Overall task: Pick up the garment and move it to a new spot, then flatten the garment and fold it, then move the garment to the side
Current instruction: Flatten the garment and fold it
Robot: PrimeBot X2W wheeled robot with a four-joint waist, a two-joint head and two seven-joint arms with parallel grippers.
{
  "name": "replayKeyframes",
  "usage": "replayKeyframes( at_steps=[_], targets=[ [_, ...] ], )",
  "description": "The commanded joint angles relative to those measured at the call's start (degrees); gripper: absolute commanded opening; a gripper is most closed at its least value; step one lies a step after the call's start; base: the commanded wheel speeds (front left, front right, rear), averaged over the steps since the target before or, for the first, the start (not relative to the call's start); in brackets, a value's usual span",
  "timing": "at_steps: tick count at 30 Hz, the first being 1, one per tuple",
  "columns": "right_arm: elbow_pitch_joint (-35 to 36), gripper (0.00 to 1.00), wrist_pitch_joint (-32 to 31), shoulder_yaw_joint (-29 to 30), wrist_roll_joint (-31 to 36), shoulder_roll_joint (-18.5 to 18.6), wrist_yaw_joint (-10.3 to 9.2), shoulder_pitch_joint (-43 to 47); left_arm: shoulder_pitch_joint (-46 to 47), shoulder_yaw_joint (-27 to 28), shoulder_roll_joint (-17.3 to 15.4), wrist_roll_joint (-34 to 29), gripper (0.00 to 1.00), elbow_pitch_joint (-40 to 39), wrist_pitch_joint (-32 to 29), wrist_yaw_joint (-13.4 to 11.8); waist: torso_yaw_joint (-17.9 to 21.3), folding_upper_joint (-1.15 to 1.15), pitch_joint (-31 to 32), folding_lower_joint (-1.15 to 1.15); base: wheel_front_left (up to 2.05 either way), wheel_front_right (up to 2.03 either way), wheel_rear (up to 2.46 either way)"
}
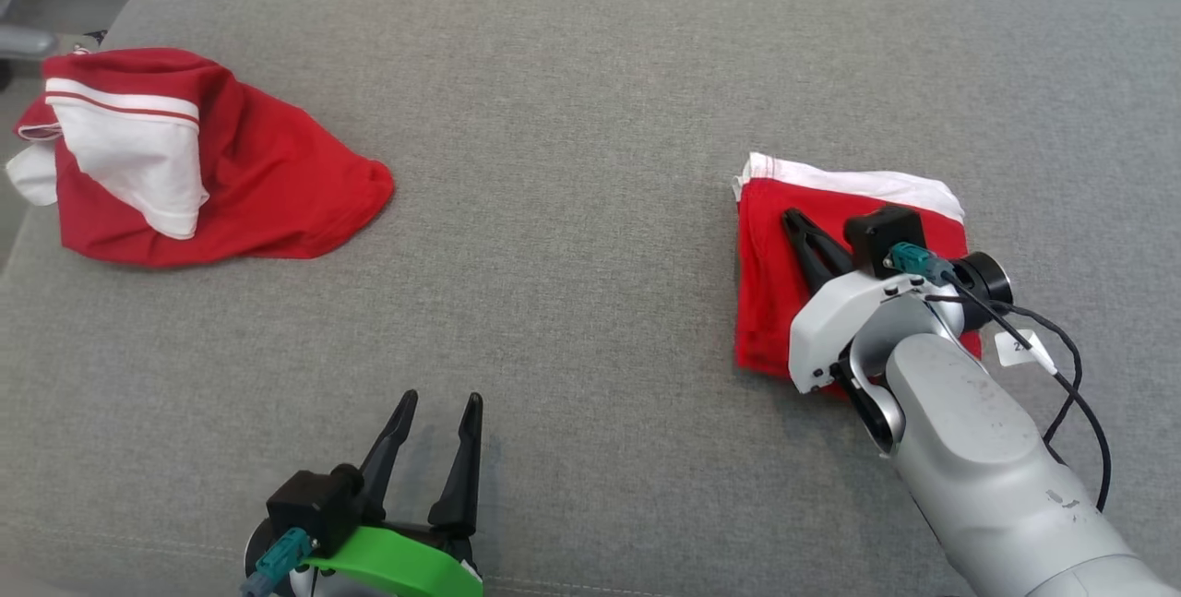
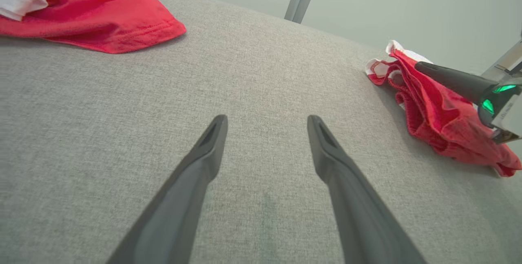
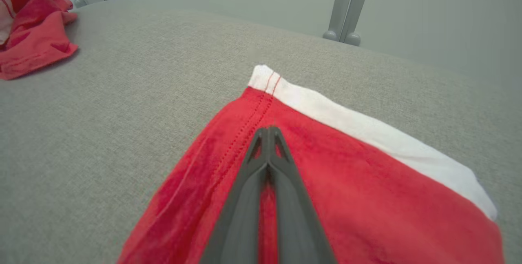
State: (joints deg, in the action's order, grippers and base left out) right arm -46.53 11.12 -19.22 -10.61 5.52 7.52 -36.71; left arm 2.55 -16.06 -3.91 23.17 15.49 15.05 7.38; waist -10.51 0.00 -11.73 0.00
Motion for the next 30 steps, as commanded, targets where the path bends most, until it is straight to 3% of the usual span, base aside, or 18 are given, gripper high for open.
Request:
replayKeyframes(
  at_steps=[1,13,14,15,16,25,30],
  targets=[
    [-0.85,0.0,-0.22,-0.06,-0.46,0.0,-0.05,-0.92,0.37,0.21,0.25,0.56,1.0,0.2,0.16,0.17,-1.23,0.0,0.35,0.0,0.0,0.0,0.0],
    [-3.05,0.0,2.78,-2.1,-1.66,-1.49,-0.06,-1.89,-1.59,2.06,0.41,0.12,1.0,-0.44,0.16,0.19,-0.97,0.0,2.42,0.0,0.0,0.0,0.0],
    [-2.21,0.05,3.16,-1.64,-1.8,-1.54,-0.06,-1.1,-1.92,2.08,0.32,-0.33,1.0,-0.57,0.16,0.19,-0.79,0.0,3.08,0.0,0.0,0.0,0.0],
    [-1.07,0.16,3.47,-1.42,-1.71,-1.55,-0.05,-0.14,-2.35,2.57,0.24,-0.42,1.0,-0.81,0.16,0.19,-0.53,0.0,3.79,0.0,0.0,0.0,0.0],
    [0.4,1.0,3.69,-1.21,-1.36,-1.23,-0.06,0.81,-2.73,3.19,0.2,-0.42,1.0,-1.09,0.16,0.19,-0.17,0.0,4.4,0.0,0.0,0.0,0.0],
    [19.49,1.0,4.05,7.34,1.31,5.27,-0.05,17.3,-6.8,8.36,0.25,-1.19,1.0,-2.43,0.16,-0.28,2.42,0.0,10.51,0.0,0.0,0.0,0.0],
    [29.58,1.0,4.05,13.27,3.49,7.04,-0.06,28.53,-9.2,10.93,0.28,-1.97,1.0,-3.09,0.16,-0.36,4.33,0.0,12.3,0.0,0.0,0.0,0.0]
  ],
)
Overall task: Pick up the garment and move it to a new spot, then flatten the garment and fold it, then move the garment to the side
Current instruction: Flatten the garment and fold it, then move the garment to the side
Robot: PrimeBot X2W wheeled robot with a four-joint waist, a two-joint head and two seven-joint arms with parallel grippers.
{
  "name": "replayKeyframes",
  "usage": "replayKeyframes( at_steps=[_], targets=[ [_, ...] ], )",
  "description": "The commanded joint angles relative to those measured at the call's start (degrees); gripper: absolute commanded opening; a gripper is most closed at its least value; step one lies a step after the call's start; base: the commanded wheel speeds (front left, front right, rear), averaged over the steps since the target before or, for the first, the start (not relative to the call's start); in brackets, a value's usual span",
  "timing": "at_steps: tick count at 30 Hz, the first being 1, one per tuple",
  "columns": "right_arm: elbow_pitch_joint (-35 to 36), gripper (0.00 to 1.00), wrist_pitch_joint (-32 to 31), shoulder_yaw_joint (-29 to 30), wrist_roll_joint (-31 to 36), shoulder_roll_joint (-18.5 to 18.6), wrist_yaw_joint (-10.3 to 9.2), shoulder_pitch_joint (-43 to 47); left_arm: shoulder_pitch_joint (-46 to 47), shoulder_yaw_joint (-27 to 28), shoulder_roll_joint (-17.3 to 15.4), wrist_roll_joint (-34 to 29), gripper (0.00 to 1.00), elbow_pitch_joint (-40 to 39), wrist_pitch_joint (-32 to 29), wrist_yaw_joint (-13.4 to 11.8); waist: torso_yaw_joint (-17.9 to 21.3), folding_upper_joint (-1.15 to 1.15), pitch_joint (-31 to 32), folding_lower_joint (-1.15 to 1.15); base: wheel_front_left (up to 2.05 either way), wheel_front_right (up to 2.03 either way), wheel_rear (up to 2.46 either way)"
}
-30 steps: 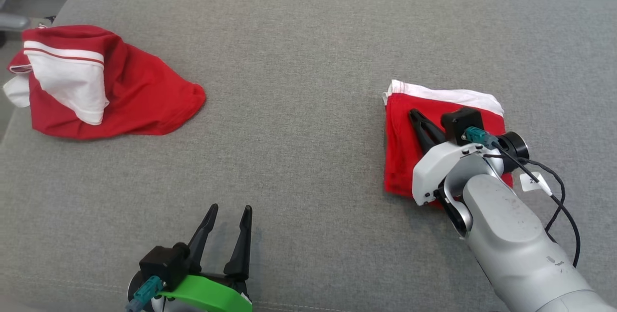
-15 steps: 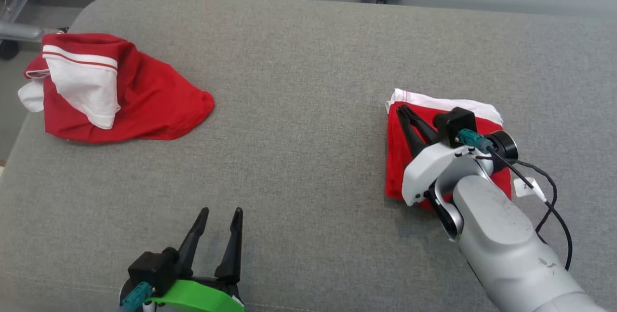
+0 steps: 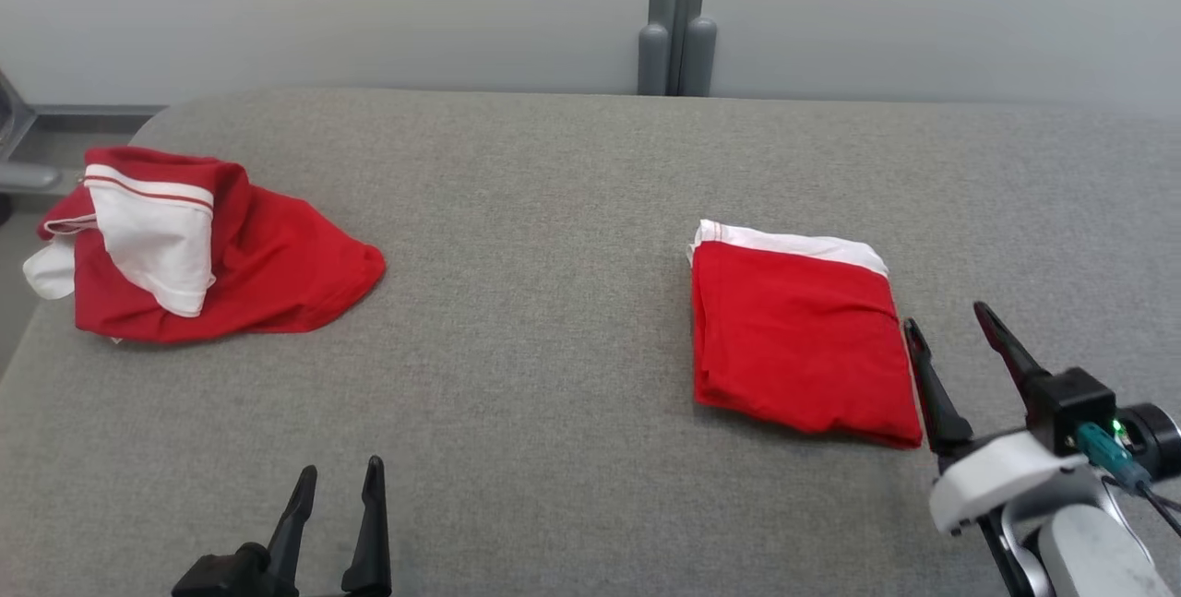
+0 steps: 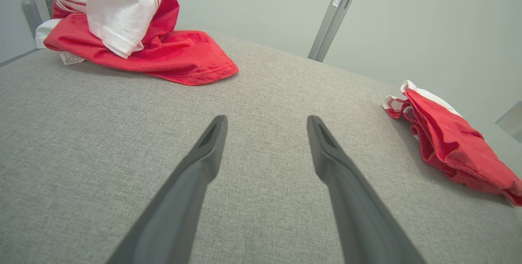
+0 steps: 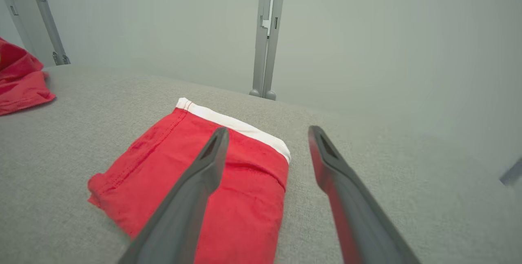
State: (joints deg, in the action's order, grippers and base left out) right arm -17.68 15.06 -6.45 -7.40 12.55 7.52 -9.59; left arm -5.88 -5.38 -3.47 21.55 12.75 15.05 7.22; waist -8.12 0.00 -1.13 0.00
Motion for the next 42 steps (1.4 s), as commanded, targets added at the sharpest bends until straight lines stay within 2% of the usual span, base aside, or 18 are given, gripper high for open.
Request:
replayKeyframes(
  at_steps=[1,7,13,18,23,29,38,42],
  targets=[
    [1.67,1.0,0.12,1.89,0.57,-0.1,-0.06,3.21,-1.06,0.6,-0.16,-0.56,1.0,-0.56,0.16,-0.18,2.29,0.0,1.9,0.0,0.0,0.0,0.0],
    [3.67,1.0,0.13,6.84,1.12,-2.1,-0.06,10.05,-2.22,1.54,-0.39,-1.61,1.0,-1.0,0.16,0.07,4.08,0.0,2.34,0.0,0.0,0.0,0.0],
    [1.91,1.0,0.13,11.02,3.31,-3.82,-0.06,14.19,-1.84,2.8,-0.17,-1.97,1.0,-1.95,0.16,0.22,5.33,0.0,2.32,0.0,0.0,0.0,0.0],
    [0.77,1.0,0.14,13.5,4.48,-5.47,-0.06,13.49,-2.11,2.86,-0.08,-2.56,1.0,-2.26,0.16,0.32,5.95,0.0,2.08,0.0,0.0,0.0,0.0],
    [-4.26,1.0,-0.4,11.43,-0.05,-6.43,-0.06,8.08,-2.06,1.79,-0.57,-2.46,1.0,-2.36,0.16,0.32,6.68,0.0,1.46,0.0,0.0,0.0,0.0],
    [-10.03,1.0,-13.77,4.7,-8.87,-3.58,-0.07,-3.45,-0.6,0.3,-1.47,-1.53,1.0,-2.28,0.16,0.34,6.89,0.0,-0.53,0.0,0.0,0.0,0.0],
    [-16.02,1.0,-33.7,0.35,-21.56,-1.24,-0.05,-16.16,3.74,-3.09,-2.45,-0.47,1.0,-1.31,0.16,0.35,3.84,0.0,-4.99,0.0,0.0,0.0,0.0],
    [-19.75,1.0,-36.33,-0.06,-22.56,-0.79,-0.04,-19.8,5.44,-3.82,-2.62,0.06,1.0,-1.38,0.16,0.35,2.51,0.0,-7.12,0.0,0.0,0.0,0.0]
  ],
)
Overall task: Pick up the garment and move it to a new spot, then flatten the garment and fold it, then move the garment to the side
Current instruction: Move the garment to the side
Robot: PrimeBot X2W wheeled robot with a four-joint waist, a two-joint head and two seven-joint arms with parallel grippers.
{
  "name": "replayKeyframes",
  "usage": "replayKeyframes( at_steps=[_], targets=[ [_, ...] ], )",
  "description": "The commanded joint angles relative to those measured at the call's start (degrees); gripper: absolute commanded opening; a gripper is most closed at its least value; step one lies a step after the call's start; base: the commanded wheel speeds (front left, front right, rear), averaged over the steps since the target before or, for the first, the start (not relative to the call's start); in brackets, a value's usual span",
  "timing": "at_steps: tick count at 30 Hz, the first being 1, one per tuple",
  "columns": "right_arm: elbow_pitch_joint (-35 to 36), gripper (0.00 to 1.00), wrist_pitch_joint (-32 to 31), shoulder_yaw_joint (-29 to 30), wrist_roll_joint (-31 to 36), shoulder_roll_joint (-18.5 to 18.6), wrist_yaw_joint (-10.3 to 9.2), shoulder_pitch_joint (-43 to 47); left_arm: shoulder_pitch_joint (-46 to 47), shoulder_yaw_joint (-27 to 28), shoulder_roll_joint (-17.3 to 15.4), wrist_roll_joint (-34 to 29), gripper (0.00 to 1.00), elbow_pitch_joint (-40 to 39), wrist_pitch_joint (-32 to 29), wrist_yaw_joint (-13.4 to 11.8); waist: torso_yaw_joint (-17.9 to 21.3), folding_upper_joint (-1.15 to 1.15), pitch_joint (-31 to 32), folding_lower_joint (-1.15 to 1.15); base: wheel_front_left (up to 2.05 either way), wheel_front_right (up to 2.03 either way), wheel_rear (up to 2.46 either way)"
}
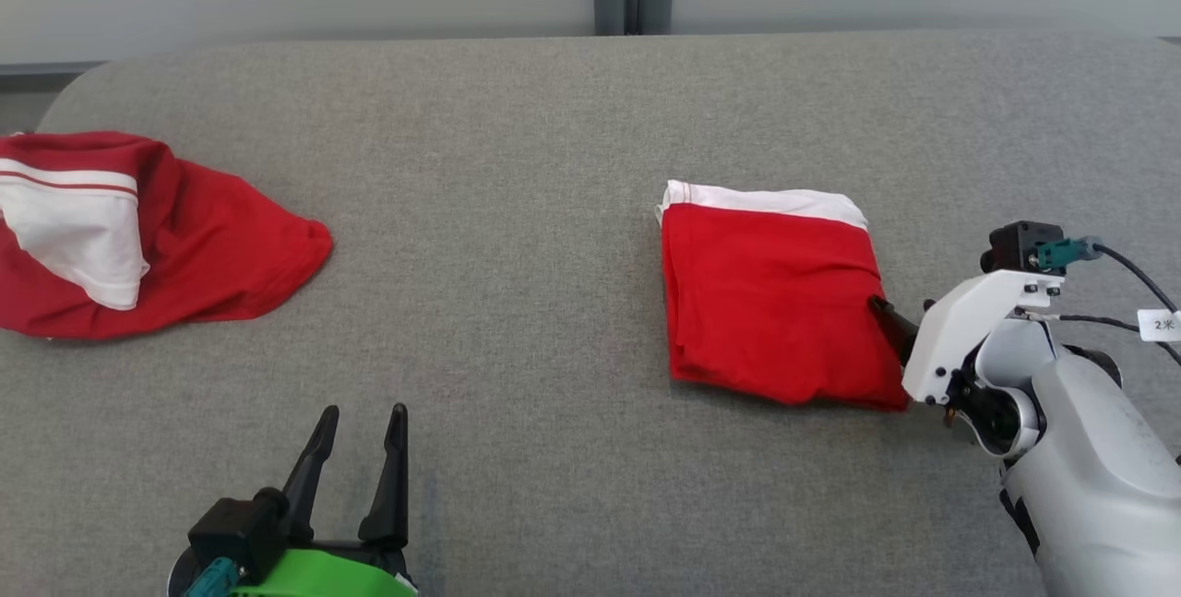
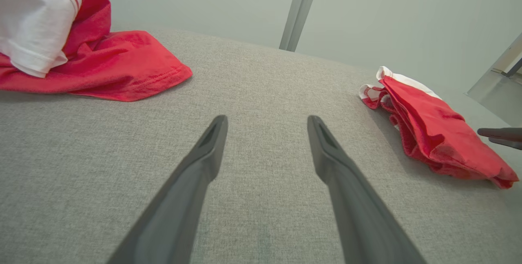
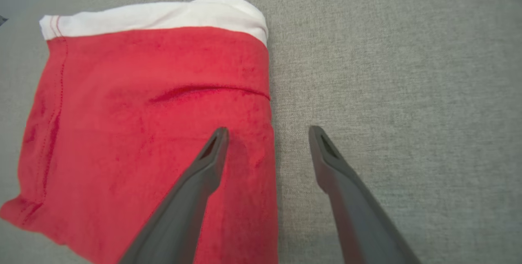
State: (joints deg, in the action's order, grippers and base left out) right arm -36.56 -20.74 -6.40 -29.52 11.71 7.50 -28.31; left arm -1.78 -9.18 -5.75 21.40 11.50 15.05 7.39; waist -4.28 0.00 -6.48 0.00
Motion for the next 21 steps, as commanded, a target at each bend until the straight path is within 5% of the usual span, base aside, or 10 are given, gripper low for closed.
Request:
replayKeyframes(
  at_steps=[1,8,9,10,11,21],
  targets=[
    [-1.54,1.0,-0.99,-0.37,-0.85,-0.14,-0.02,-1.75,1.65,-0.09,-0.32,0.33,1.0,-0.22,0.16,0.18,-1.5,0.0,-2.17,0.0,0.0,0.0,0.0],
    [-5.34,1.0,-2.53,-1.05,-3.53,-1.18,-0.02,-4.48,3.22,-0.81,-0.26,0.51,1.0,-0.41,0.16,0.19,-2.13,0.0,-3.95,0.0,0.0,0.0,0.0],
    [-5.67,0.76,-2.49,-1.32,-4.05,-1.28,-0.02,-4.65,3.31,-0.82,-0.26,0.5,1.0,-0.39,0.16,0.19,-2.14,0.0,-4.09,0.0,0.0,0.0,0.0],
    [-5.92,0.27,-2.29,-1.55,-4.48,-1.28,-0.02,-4.72,3.38,-0.79,-0.25,0.49,1.0,-0.39,0.16,0.19,-2.11,0.0,-4.16,0.0,0.0,0.0,0.0],
    [-6.08,0.0,-2.19,-1.79,-5.1,-1.38,-0.02,-4.83,3.48,-0.73,-0.23,0.5,1.0,-0.46,0.16,0.19,-2.02,0.0,-4.27,0.0,0.0,0.0,0.0],
    [-5.82,0.0,0.62,-4.58,-9.0,0.11,-0.03,-7.66,3.92,-0.48,-1.32,-0.02,1.0,-2.34,0.16,0.19,5.32,0.0,-5.9,0.0,0.0,0.0,0.0]
  ],
)
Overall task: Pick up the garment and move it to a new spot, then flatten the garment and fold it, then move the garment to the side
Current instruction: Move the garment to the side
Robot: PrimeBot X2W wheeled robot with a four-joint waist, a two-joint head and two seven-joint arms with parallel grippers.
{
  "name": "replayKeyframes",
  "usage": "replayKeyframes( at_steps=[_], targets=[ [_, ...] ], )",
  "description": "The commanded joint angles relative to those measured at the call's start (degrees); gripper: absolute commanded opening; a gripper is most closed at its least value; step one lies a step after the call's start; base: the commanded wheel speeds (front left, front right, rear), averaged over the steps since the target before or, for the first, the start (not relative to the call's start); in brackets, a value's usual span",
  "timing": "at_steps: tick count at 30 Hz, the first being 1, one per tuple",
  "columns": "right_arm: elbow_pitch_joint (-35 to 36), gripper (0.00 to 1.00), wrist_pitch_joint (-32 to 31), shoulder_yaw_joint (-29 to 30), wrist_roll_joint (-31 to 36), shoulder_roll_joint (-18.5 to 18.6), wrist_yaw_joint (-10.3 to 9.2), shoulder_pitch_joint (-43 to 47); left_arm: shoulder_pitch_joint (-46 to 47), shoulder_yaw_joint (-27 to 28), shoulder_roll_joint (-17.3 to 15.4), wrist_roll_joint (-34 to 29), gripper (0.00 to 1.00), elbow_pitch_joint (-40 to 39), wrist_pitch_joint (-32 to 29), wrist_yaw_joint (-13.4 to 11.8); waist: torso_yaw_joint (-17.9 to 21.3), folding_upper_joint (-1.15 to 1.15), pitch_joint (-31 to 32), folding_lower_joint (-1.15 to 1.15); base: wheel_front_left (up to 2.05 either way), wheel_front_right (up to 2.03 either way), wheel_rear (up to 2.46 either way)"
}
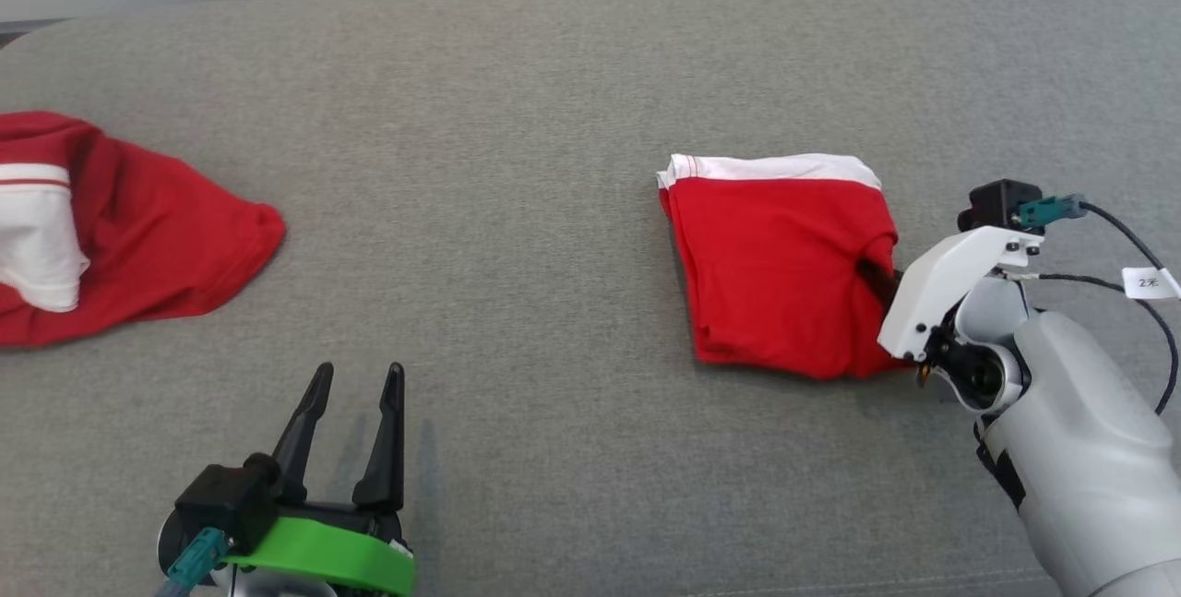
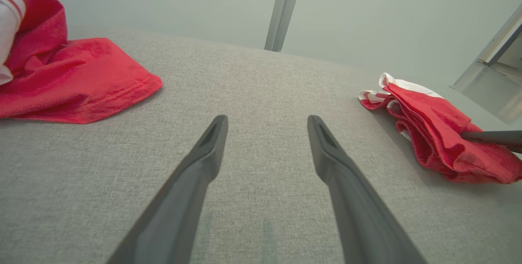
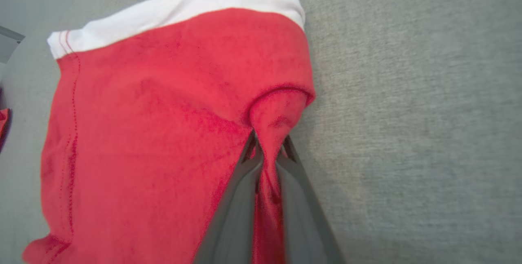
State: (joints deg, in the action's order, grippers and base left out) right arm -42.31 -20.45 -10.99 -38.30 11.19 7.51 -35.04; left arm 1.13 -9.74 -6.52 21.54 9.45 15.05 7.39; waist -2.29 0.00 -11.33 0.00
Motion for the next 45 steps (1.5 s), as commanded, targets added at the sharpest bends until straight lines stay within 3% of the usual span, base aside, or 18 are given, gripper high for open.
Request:
replayKeyframes(
  at_steps=[1,7,13,24,34,35,36,45],
  targets=[
    [-0.2,0.0,0.9,0.16,-0.1,1.07,-0.04,-1.47,1.42,-0.26,-0.78,-0.29,1.0,-0.61,0.16,0.19,4.45,0.0,-1.47,0.0,0.0,0.0,0.0],
    [-1.05,0.0,3.14,-1.29,3.26,4.04,-0.04,-5.8,3.81,-0.94,-2.6,-0.29,1.0,-2.54,0.16,0.19,11.47,0.0,-4.98,0.0,0.0,0.0,0.0],
    [-2.43,0.0,5.03,-2.58,9.7,8.89,-0.04,-11.23,7.06,-3.23,-3.86,-0.12,1.0,-2.65,0.16,0.18,13.64,0.0,-8.46,0.0,0.0,0.0,0.0],
    [-8.65,0.0,5.48,1.43,24.51,17.03,-0.05,-21.52,10.52,-5.45,-4.6,0.5,1.0,-1.62,0.16,0.18,9.8,0.0,-13.53,0.0,0.0,0.0,0.0],
    [-12.68,0.0,8.35,6.19,34.4,18.51,-0.05,-22.11,9.71,-5.27,-4.58,0.69,1.0,-1.46,0.16,0.18,6.85,0.0,-13.23,0.0,0.0,0.0,0.0],
    [-12.73,0.25,9.05,6.75,35.69,18.67,-0.05,-22.04,9.85,-5.19,-4.46,0.69,1.0,-1.53,0.16,0.18,6.67,0.0,-13.12,0.0,0.0,0.0,0.0],
    [-13.11,0.98,9.42,7.53,36.95,18.59,-0.06,-21.71,9.88,-5.09,-4.35,0.72,1.0,-1.49,0.16,0.18,6.57,0.0,-12.89,0.0,0.0,0.0,0.0],
    [-11.22,1.0,15.49,13.08,45.09,16.76,-0.07,-19.14,7.36,-3.77,-2.81,1.02,1.0,-0.89,0.16,0.18,7.14,0.0,-8.14,0.0,0.0,0.0,0.0]
  ],
)
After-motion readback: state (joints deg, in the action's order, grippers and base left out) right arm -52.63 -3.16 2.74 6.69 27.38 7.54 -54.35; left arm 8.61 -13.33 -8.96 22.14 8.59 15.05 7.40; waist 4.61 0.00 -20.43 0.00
